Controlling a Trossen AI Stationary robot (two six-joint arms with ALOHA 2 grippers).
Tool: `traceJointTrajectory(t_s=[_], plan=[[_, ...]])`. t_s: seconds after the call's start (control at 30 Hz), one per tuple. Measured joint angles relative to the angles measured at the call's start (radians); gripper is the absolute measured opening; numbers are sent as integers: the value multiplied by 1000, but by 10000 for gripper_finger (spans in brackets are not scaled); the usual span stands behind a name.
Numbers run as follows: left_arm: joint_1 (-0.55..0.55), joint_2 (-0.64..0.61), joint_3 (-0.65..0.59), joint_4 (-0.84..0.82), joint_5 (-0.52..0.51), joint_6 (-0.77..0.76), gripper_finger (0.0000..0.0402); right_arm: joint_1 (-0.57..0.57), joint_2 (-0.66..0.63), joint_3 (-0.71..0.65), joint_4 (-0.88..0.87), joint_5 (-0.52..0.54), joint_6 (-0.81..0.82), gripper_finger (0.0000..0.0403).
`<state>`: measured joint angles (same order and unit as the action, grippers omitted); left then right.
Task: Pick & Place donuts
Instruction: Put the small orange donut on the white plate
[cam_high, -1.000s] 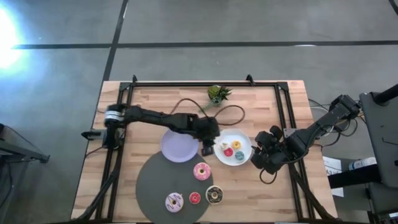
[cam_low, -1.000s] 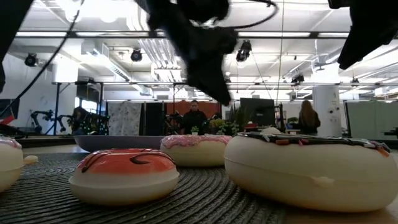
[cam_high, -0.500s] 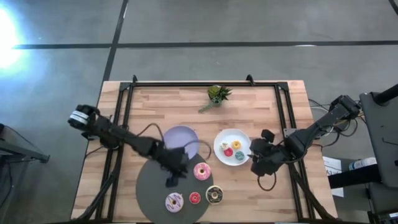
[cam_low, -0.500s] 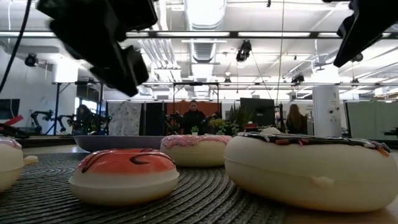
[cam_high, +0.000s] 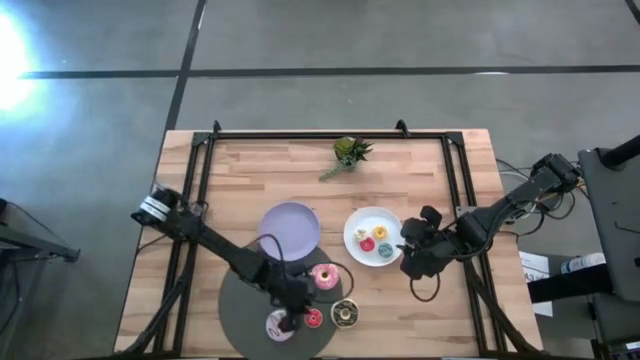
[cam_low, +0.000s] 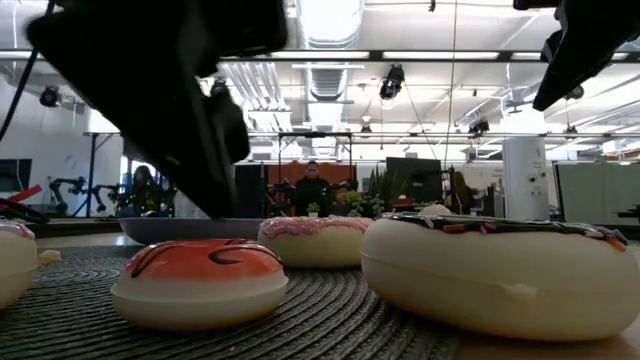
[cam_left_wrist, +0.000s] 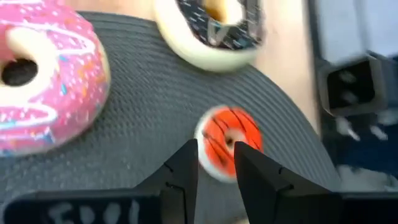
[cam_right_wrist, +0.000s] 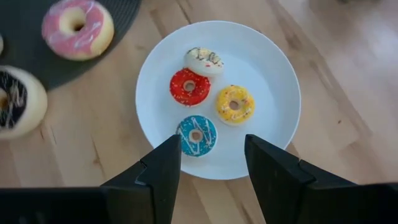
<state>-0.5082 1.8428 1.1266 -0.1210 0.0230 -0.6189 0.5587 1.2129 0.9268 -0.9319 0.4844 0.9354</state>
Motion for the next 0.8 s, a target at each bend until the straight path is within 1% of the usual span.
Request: traceJointTrajectory(t_s=[0.07, 0.17, 0.23, 0.3, 0.4, 0.53, 0.6, 0.8], plan=[[-7, 55, 85, -65, -50, -17, 79, 0, 0, 0, 0, -15, -39, 169], [-10, 115, 219, -262, -100, -46, 80, 7, 0, 0, -1, -33, -61, 169], [-9, 147, 290, -388, -122, -64, 89, 20, 0, 0, -1, -33, -63, 169], [-11, 167, 333, -458, -139, -68, 102, 35, 0, 0, 0, -22, -70, 169], [-22, 173, 362, -463, -142, -69, 127, 55, 0, 0, -2, -14, -80, 169], [-35, 173, 363, -390, -130, -68, 148, 74, 0, -1, -2, -13, -75, 169], [-35, 174, 351, -373, -110, -74, 150, 81, 0, -2, -2, -13, -75, 169], [-34, 175, 294, -370, -107, -117, 144, 85, 0, -2, -2, -10, -74, 169]])
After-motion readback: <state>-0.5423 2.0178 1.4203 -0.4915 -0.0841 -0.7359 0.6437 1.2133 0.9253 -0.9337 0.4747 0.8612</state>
